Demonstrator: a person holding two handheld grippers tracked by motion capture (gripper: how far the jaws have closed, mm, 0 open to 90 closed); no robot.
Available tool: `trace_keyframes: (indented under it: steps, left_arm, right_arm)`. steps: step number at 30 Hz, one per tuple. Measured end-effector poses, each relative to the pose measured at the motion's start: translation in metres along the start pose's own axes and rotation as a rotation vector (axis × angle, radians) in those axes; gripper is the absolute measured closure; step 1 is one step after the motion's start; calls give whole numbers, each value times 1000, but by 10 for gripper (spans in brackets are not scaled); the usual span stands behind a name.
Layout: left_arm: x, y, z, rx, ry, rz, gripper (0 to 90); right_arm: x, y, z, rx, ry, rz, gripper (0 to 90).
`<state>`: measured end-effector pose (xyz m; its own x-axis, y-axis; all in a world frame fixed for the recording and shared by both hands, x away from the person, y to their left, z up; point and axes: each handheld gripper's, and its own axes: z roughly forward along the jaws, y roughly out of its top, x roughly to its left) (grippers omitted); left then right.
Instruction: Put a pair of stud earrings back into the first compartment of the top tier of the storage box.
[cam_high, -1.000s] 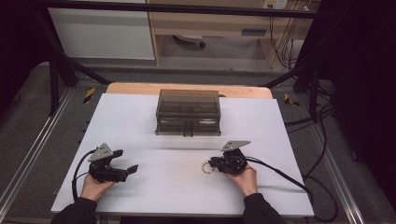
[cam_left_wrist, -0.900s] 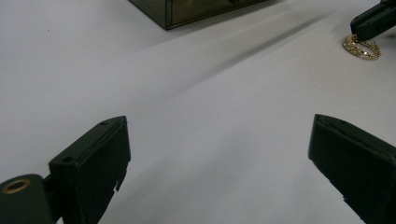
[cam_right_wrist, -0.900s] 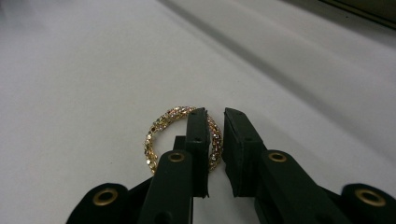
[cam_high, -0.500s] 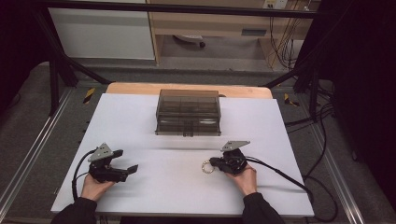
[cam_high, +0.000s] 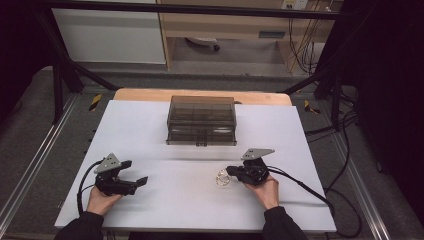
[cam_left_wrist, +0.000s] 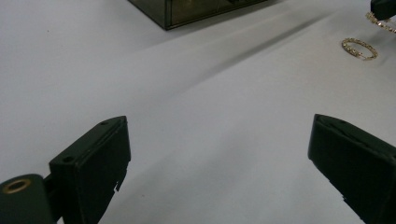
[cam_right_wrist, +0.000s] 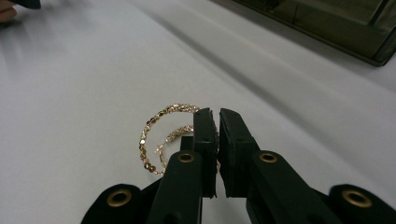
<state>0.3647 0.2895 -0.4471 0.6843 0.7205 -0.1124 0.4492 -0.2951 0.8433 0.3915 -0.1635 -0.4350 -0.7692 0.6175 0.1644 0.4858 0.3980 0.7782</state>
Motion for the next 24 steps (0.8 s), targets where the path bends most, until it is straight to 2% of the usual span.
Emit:
trace_keyframes:
  steps: [12,24]
  left_arm:
    - [0,0,0,1,0,-1,54]
    - [0,0,0,3,0,1,54]
  right_arm:
    - [11,19,-16,-47,7,-21,861]
    - [23,42,-14,-67,15,-42,861]
